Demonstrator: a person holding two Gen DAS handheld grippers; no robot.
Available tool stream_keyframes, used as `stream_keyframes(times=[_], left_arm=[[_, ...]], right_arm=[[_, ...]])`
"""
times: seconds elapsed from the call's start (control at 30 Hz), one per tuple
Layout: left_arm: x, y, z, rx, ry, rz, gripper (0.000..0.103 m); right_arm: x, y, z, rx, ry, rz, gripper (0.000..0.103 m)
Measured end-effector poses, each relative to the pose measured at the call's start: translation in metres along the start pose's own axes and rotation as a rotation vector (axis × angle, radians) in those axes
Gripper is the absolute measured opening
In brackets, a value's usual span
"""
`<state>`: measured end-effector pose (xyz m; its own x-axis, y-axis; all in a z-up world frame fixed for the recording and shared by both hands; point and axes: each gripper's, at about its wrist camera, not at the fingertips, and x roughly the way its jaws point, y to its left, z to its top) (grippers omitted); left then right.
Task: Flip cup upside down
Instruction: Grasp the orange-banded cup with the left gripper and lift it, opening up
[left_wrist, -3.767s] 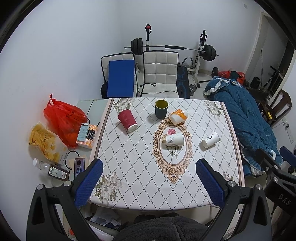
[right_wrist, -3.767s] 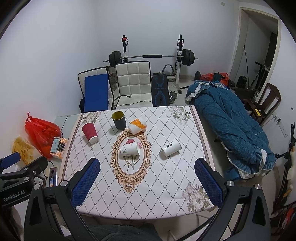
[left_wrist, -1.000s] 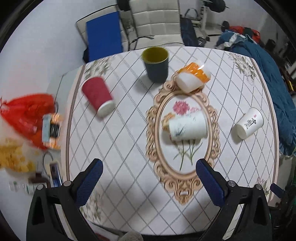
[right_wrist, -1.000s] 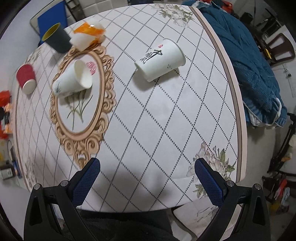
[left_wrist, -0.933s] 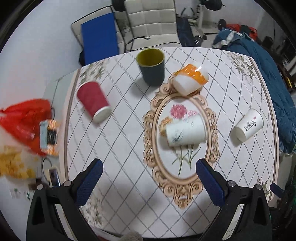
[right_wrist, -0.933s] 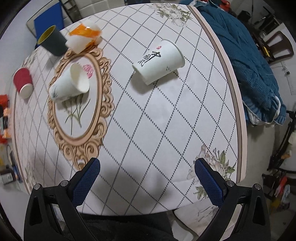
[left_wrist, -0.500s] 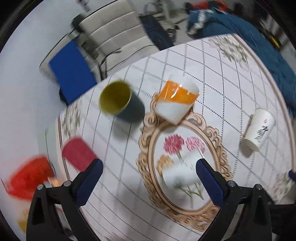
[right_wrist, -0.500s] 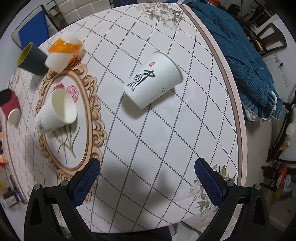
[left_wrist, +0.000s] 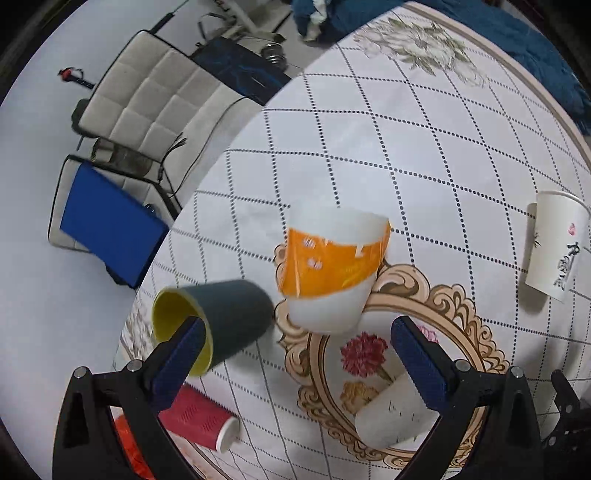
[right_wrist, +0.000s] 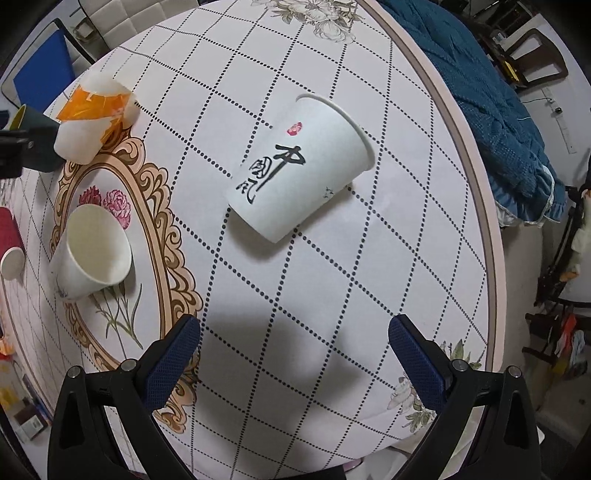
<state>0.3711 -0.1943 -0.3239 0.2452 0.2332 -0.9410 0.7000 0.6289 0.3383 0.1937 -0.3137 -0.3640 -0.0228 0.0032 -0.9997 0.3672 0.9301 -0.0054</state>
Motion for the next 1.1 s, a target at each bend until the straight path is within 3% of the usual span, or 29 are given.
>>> stream_keyframes(times=[0.7,0.8,0.87,0.9,1.1], left_arm=[[0.065,-0.027,0.041,0.166,0.121,-0.036,0.103],[0.068,-0.031,0.041,0.180,0.127,-0.052,0.093],[0.069,-0.034,0.041,0.182,0.135,-0.051,0.074],[0.070,-0.035,0.041,0.181,0.141,-0.050,0.070],[0.071,-0.037,0.038,0.166,0.129,-0.039,0.069]], right_arm=[[0.014,-0.007,0.017,0.035,0.023,0.001,0.103],[0.016,-0.010,0.018,0.038,0.025,0.001,0.103],[0.017,-0.011,0.019,0.038,0.026,0.000,0.103],[0.017,-0.011,0.020,0.036,0.026,-0.003,0.103],[0.019,-0.006,0.025,0.035,0.029,-0.013,0.103]])
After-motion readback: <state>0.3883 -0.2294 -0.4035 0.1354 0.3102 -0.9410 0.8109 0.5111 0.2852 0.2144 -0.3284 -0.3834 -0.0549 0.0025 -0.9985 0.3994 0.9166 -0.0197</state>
